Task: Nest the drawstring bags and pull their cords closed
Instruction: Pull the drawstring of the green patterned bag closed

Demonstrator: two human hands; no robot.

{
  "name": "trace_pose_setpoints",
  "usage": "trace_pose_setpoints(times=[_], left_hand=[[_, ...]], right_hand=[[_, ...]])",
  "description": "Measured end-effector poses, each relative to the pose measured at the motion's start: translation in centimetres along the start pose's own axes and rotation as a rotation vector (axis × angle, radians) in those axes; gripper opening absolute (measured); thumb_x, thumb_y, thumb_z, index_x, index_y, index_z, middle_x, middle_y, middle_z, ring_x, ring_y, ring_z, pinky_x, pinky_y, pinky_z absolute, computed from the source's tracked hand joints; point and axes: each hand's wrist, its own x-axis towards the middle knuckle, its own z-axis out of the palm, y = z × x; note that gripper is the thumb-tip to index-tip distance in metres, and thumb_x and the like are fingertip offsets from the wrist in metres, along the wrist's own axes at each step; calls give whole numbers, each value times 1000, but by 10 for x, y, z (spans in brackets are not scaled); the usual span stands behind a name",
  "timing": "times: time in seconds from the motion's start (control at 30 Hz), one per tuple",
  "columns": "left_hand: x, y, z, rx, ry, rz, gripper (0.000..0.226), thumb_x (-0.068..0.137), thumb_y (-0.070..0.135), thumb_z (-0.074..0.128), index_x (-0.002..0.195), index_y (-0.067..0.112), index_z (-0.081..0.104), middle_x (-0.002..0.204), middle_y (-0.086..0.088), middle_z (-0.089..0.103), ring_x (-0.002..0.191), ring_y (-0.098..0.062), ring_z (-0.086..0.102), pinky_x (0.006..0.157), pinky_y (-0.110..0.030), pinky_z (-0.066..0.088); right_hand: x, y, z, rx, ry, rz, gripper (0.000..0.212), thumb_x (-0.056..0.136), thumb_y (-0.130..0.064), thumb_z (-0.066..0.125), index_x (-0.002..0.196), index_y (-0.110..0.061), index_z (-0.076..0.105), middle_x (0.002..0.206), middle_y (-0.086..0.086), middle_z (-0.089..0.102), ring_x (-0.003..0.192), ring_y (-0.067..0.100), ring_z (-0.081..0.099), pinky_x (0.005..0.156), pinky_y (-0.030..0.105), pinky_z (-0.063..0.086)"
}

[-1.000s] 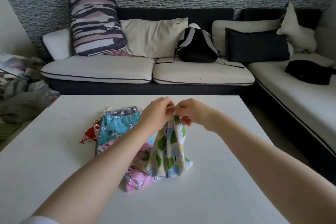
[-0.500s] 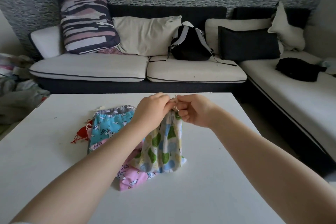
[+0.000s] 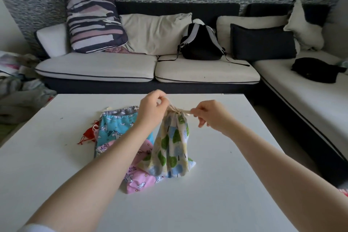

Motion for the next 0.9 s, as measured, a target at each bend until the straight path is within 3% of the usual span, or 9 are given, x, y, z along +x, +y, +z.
trace_pose_setpoints(times=[0.07, 0.13, 0.23, 0.33, 0.43, 0.57, 0.67, 0.73, 0.9], left_hand=[[-4, 12, 1, -688, -88, -185, 20, 94, 8, 43, 81, 11, 58, 63, 3, 59, 47, -8, 41, 43, -17, 30], [-7, 19, 2, -1233, -225, -374, 26, 96, 8, 37, 79, 12, 56, 60, 1, 61, 41, -6, 37, 38, -15, 27], [-8, 15, 8, -1241, -383, -438, 30, 98, 11, 30, 80, 13, 53, 52, 6, 44, 35, -5, 28, 37, -16, 20], [-5, 9, 9, -748, -306, -373, 29, 96, 5, 29, 77, 11, 50, 51, 5, 37, 38, -6, 28, 41, -19, 20], [-3, 8, 15, -335, -195, -255, 29, 95, 6, 30, 77, 13, 51, 60, 1, 43, 51, -12, 39, 48, -22, 34], [-4, 15, 22, -481, -247, -274, 32, 97, 16, 33, 73, 22, 53, 63, 3, 48, 72, -19, 52, 77, -39, 49], [-3, 29, 20, -821, -323, -331, 29, 97, 12, 34, 74, 17, 52, 53, 4, 42, 62, -16, 46, 67, -32, 43], [-3, 36, 25, -908, -318, -284, 28, 96, 9, 34, 75, 15, 51, 50, 5, 40, 56, -14, 42, 58, -25, 39], [2, 47, 47, -1027, -272, -244, 31, 93, 1, 29, 73, 11, 50, 47, 5, 40, 54, -12, 40, 56, -20, 40]], right_hand=[[0, 0, 0, 285, 46, 97, 26, 91, -25, 55, 71, -9, 59, 64, 2, 60, 54, 11, 56, 52, 22, 38], [0, -4, 2, 896, 10, 264, 27, 90, -20, 55, 65, -11, 58, 70, 3, 61, 53, 12, 49, 46, 20, 34], [1, -4, 4, 1331, -79, 328, 48, 91, -16, 49, 43, -15, 46, 73, 2, 67, 44, 8, 40, 39, 16, 27], [-3, 0, 10, 1216, -124, 291, 34, 93, -14, 47, 59, -13, 45, 71, 3, 64, 42, 8, 37, 39, 17, 26], [-3, 7, 18, 1038, -60, 297, 22, 95, -15, 48, 74, -11, 51, 72, 2, 53, 46, 9, 32, 41, 18, 28], [0, 11, 11, 829, 47, 153, 25, 95, -23, 50, 84, -3, 61, 74, -1, 47, 55, 9, 41, 47, 18, 38], [-9, 16, 13, 708, -127, 38, 12, 90, -16, 58, 97, -7, 54, 81, -2, 54, 62, 11, 50, 53, 19, 43], [-12, 17, 19, 706, -191, 33, 21, 86, -10, 62, 102, -12, 49, 84, 0, 58, 62, 16, 57, 58, 24, 53], [-1, 24, 9, 537, 81, -60, 19, 84, -11, 66, 96, -17, 53, 76, 4, 62, 62, 16, 63, 59, 23, 55]])
